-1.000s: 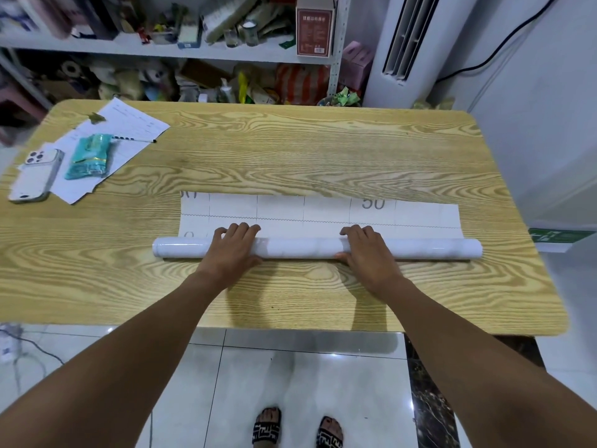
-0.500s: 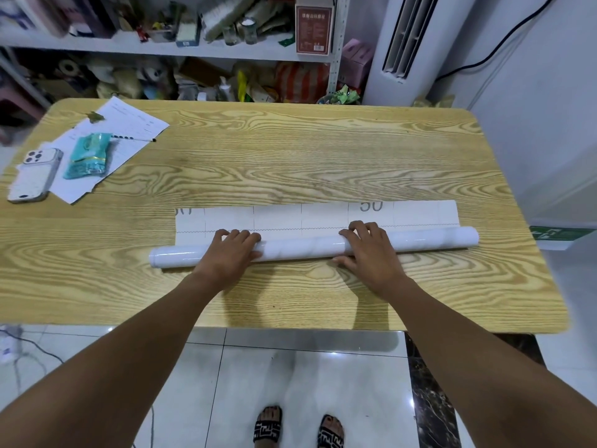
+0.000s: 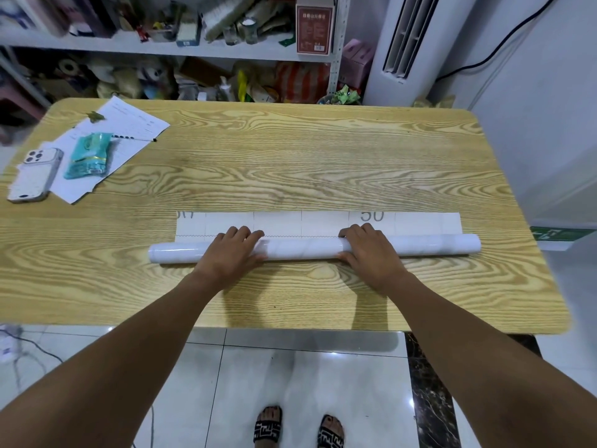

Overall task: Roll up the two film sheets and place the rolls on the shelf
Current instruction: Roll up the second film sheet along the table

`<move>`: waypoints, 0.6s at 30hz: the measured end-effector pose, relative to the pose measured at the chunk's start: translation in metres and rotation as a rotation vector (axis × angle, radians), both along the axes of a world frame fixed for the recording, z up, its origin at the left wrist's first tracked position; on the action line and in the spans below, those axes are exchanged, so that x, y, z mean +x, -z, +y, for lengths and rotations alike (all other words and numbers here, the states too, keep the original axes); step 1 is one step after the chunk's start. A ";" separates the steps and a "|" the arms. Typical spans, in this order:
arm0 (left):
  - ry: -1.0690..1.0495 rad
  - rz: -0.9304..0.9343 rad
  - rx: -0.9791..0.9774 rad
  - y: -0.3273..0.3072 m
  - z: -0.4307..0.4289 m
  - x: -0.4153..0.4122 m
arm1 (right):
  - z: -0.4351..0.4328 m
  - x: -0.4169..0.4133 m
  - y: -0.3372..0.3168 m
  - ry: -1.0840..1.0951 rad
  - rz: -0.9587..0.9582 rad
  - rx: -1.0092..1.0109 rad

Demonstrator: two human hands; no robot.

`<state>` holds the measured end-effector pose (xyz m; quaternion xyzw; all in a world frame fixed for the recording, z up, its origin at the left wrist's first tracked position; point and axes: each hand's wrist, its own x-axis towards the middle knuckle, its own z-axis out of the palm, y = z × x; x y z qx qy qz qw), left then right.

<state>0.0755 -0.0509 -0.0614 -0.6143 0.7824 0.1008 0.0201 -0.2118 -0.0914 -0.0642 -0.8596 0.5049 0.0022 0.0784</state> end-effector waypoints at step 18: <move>-0.003 0.193 0.044 0.001 0.000 0.007 | 0.000 0.004 -0.002 -0.038 0.113 -0.055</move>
